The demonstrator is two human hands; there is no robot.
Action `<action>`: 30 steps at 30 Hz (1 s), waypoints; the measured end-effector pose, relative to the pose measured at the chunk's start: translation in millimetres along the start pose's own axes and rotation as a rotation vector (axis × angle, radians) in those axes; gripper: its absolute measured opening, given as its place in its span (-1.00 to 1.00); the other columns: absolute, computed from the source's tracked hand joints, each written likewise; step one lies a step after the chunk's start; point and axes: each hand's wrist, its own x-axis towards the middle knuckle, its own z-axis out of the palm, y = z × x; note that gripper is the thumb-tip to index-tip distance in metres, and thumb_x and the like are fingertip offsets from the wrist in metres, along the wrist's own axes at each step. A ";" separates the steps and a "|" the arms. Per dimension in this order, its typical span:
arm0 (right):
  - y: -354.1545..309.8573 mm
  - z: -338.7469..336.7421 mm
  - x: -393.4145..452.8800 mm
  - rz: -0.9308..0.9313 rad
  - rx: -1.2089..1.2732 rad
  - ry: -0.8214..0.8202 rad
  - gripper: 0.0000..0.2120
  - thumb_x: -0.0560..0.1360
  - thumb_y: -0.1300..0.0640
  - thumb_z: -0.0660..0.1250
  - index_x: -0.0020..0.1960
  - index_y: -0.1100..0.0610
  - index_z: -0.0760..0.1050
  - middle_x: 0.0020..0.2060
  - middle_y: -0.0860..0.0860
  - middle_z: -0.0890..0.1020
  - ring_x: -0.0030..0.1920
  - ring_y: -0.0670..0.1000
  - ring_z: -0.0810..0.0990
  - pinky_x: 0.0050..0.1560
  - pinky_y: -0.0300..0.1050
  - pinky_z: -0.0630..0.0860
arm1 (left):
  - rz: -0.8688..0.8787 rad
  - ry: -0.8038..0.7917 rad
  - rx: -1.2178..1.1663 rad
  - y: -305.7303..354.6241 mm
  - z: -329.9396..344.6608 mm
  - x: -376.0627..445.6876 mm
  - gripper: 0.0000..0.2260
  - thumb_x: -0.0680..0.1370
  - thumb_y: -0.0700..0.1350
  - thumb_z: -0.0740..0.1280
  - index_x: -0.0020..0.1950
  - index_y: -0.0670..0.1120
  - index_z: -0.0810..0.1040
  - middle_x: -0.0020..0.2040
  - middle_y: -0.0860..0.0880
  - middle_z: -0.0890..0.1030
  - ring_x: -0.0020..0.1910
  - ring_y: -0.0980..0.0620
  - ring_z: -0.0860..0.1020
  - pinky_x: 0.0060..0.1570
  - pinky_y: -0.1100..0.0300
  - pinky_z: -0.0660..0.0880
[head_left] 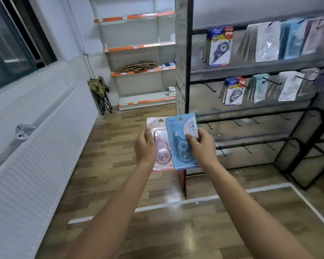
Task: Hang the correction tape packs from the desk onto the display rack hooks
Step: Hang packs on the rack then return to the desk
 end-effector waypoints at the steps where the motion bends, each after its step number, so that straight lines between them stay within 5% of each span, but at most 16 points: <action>1: 5.4 -15.3 12.7 -0.001 0.001 0.029 -0.96 0.50 0.17 0.33 -0.05 0.08 0.52 -0.11 0.05 0.66 -0.10 0.07 0.63 -0.11 -0.01 0.56 | 0.001 -0.026 -0.006 6.4 20.3 1.2 -0.64 0.66 -0.05 0.12 -0.36 -0.01 0.32 -0.39 0.06 0.42 -0.39 0.13 0.35 -0.35 0.18 0.27; 4: 18.9 -55.4 47.4 -0.014 -0.024 0.122 -0.96 0.50 0.16 0.33 -0.06 0.05 0.51 -0.19 -0.04 0.63 -0.23 -0.10 0.58 -0.32 -0.33 0.43 | 0.004 -0.111 -0.035 21.5 78.1 8.2 -0.67 0.66 -0.01 0.11 -0.29 -0.02 0.42 -0.32 0.00 0.51 -0.32 0.09 0.44 -0.28 0.13 0.33; 9: 43.2 -102.5 108.0 -0.001 -0.055 0.260 -0.93 0.50 0.16 0.35 -0.07 0.02 0.48 -0.22 -0.09 0.58 -0.25 -0.15 0.54 -0.33 -0.40 0.38 | 0.037 -0.208 -0.119 38.5 169.4 28.8 -0.68 0.66 -0.01 0.10 -0.24 -0.08 0.42 -0.33 0.01 0.47 -0.32 0.08 0.43 -0.34 0.17 0.34; 16: 70.5 -172.5 194.9 0.058 -0.100 0.407 -0.96 0.52 0.12 0.32 -0.04 0.03 0.48 -0.11 -0.01 0.63 -0.12 -0.03 0.60 -0.15 -0.10 0.52 | 0.100 -0.365 -0.203 71.6 299.6 60.2 -0.68 0.66 -0.04 0.09 -0.29 -0.01 0.37 -0.37 0.05 0.50 -0.48 0.27 0.46 -0.54 0.46 0.28; 20: 86.0 -218.9 234.0 0.079 -0.148 0.479 -0.93 0.51 0.13 0.33 -0.01 0.10 0.52 -0.16 -0.02 0.60 -0.16 -0.02 0.55 -0.20 -0.16 0.41 | 0.138 -0.464 -0.212 91.8 367.7 64.4 -0.71 0.65 -0.01 0.14 -0.26 0.00 0.42 -0.36 0.06 0.51 -0.42 0.21 0.45 -0.41 0.33 0.36; 23: 99.7 -257.5 259.1 0.108 -0.140 0.510 -0.90 0.51 0.12 0.33 0.00 0.11 0.53 -0.17 -0.03 0.61 -0.13 0.00 0.57 -0.11 -0.11 0.47 | 0.139 -0.546 -0.228 103.0 421.1 61.8 -0.78 0.62 0.03 0.20 -0.09 -0.05 0.53 -0.15 -0.05 0.60 -0.24 0.00 0.54 -0.21 0.11 0.48; 27: 117.9 -321.0 293.7 0.123 -0.165 0.540 -0.85 0.51 0.11 0.32 -0.04 0.21 0.49 -0.19 0.03 0.61 -0.12 0.06 0.57 -0.07 -0.03 0.49 | 0.197 -0.562 -0.250 128.6 492.3 46.0 -0.86 0.58 0.04 0.27 -0.15 0.06 0.51 -0.28 0.09 0.61 -0.37 0.26 0.56 -0.41 0.36 0.48; 30: 124.3 -369.6 319.9 0.102 -0.171 0.512 -0.83 0.51 0.12 0.32 0.00 0.22 0.51 -0.13 0.08 0.64 -0.08 0.09 0.60 -0.03 0.00 0.52 | 0.187 -0.555 -0.265 151.9 537.8 31.1 -0.86 0.59 0.03 0.26 -0.15 0.07 0.50 -0.29 0.07 0.61 -0.42 0.28 0.53 -0.43 0.32 0.47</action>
